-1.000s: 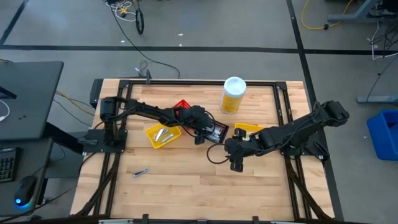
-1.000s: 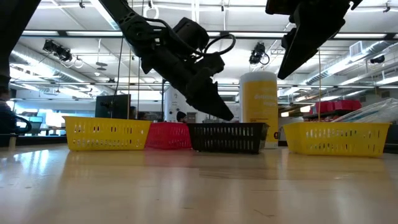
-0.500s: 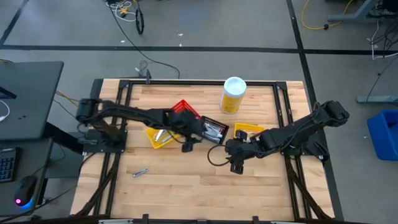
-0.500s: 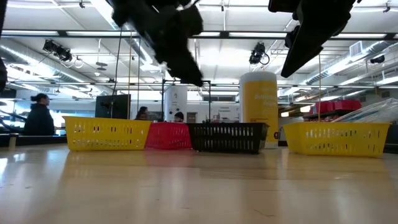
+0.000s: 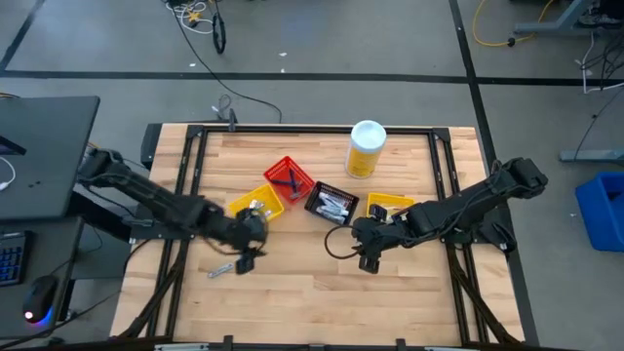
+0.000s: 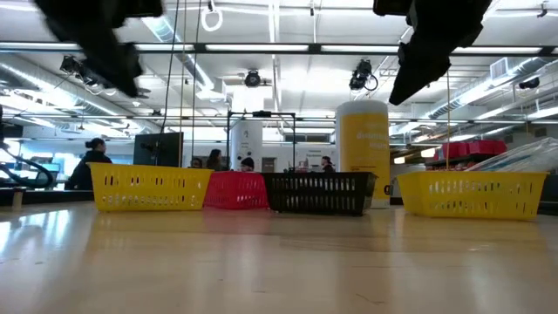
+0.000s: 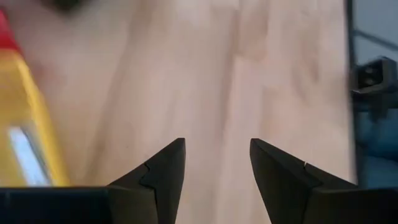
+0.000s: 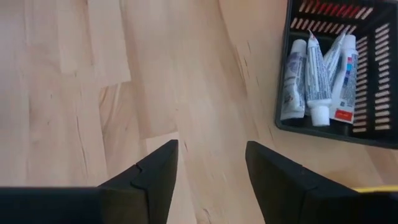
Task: Pick & Place Travel size toiletries
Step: Put the nail cutter into the left yellow bin
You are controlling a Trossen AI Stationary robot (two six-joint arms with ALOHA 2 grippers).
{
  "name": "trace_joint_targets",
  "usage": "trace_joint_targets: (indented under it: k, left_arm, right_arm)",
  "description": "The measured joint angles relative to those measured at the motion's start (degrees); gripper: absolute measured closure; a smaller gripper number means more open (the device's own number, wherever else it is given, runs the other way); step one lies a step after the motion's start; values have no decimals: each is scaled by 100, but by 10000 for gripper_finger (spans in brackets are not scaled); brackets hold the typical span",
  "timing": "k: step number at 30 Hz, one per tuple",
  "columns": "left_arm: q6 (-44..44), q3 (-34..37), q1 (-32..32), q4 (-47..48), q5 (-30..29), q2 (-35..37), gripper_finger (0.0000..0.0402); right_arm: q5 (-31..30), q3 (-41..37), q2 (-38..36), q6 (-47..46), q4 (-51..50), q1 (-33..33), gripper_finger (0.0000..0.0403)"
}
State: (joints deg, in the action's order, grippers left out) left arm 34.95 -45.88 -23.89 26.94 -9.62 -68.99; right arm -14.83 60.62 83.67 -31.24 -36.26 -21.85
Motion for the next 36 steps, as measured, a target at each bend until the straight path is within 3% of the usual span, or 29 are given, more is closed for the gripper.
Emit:
trace_joint_targets:
  k: [7, 16, 22, 36]
  left_arm:
    - [1949, 541, -882, 772, 74, 325, 218]
    - [3676, 1022, -1601, 1194, 641, 227, 228]
    - [4099, 1375, -1995, 1170, 674, 226, 228]
    - [4076, 1637, -2362, 668, 624, 69, 228]
  right_arm:
    - [-2, 0, 1, 39, 364, 15, 199]
    - [-4, 0, 1, 66, 977, 17, 196]
    - [-9, 0, 1, 243, 1195, 46, 206]
    - [-9, 0, 1, 429, 1341, 55, 198]
